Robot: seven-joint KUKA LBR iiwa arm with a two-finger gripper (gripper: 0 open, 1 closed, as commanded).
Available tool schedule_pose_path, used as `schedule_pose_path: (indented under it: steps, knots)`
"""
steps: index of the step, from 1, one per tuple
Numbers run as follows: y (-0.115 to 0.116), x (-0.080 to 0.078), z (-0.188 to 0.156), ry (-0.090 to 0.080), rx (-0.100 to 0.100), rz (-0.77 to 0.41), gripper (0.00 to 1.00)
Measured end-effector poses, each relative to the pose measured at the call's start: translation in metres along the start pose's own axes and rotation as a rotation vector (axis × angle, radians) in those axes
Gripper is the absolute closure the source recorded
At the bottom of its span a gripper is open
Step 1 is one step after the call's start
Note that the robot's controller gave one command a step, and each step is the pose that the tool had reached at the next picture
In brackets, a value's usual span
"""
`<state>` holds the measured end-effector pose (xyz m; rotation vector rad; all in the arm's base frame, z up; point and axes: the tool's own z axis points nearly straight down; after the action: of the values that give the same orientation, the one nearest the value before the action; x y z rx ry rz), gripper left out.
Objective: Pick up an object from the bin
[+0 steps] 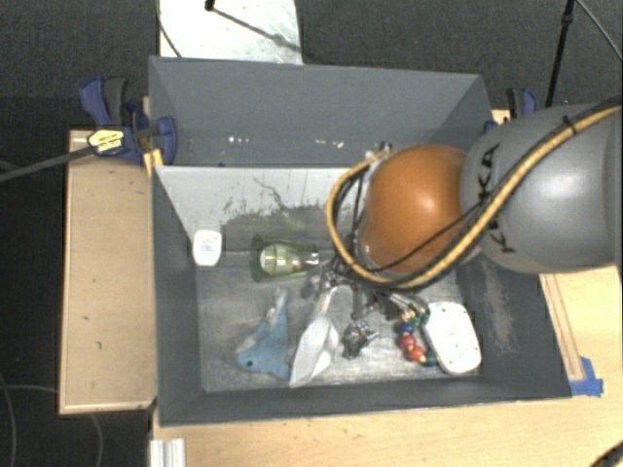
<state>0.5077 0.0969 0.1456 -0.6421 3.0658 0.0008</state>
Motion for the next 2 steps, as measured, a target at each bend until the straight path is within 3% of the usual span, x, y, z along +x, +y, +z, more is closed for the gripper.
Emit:
schedule_pose_path:
  steps: [1, 2]
  knots:
    - [0.009, -0.004, 0.045, 0.006, -0.001, -0.087, 0.0]
    - [-0.019, -0.003, 0.072, -0.002, -0.001, -0.179, 1.0]
